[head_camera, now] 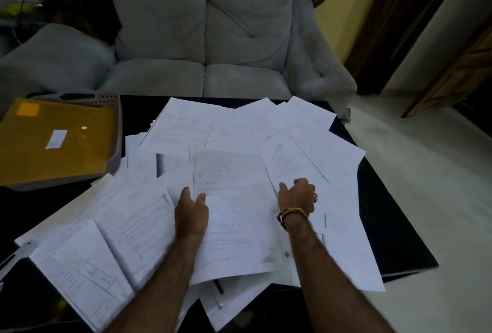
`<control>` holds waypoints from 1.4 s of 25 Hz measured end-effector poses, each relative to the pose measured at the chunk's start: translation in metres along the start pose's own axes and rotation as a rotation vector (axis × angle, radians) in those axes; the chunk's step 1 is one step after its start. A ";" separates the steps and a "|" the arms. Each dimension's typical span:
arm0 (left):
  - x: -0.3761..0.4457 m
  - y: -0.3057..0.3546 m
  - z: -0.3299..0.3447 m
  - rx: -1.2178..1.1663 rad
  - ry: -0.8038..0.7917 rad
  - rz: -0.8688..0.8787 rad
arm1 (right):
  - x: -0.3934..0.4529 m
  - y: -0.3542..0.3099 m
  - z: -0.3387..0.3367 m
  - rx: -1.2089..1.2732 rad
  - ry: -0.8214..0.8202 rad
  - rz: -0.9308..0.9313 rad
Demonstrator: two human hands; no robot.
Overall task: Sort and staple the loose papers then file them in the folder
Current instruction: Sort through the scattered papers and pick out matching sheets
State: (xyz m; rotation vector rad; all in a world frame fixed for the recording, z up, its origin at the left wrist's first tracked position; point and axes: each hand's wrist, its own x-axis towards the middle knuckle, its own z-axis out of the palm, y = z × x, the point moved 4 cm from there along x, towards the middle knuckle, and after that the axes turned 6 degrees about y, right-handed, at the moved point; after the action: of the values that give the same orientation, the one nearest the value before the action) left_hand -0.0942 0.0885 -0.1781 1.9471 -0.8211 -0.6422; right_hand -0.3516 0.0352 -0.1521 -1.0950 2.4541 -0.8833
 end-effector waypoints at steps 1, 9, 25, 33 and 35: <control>-0.004 0.000 0.005 0.040 -0.004 -0.015 | 0.003 0.004 0.002 -0.099 -0.071 0.018; -0.016 -0.008 0.011 0.288 0.013 0.045 | -0.004 -0.004 0.024 -0.182 -0.196 0.061; -0.005 -0.013 0.003 -0.017 -0.075 -0.009 | -0.019 -0.015 0.001 0.069 0.055 -0.116; 0.006 -0.015 -0.002 -0.125 -0.135 -0.089 | -0.006 -0.072 -0.102 0.697 0.596 -0.196; 0.010 -0.012 -0.009 -0.086 -0.099 -0.057 | 0.004 -0.072 -0.111 0.754 0.581 -0.106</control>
State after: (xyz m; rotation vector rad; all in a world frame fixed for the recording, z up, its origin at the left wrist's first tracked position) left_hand -0.0776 0.0901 -0.1859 1.8785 -0.7875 -0.8008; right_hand -0.3693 0.0405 -0.0207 -0.7447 2.0850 -2.1675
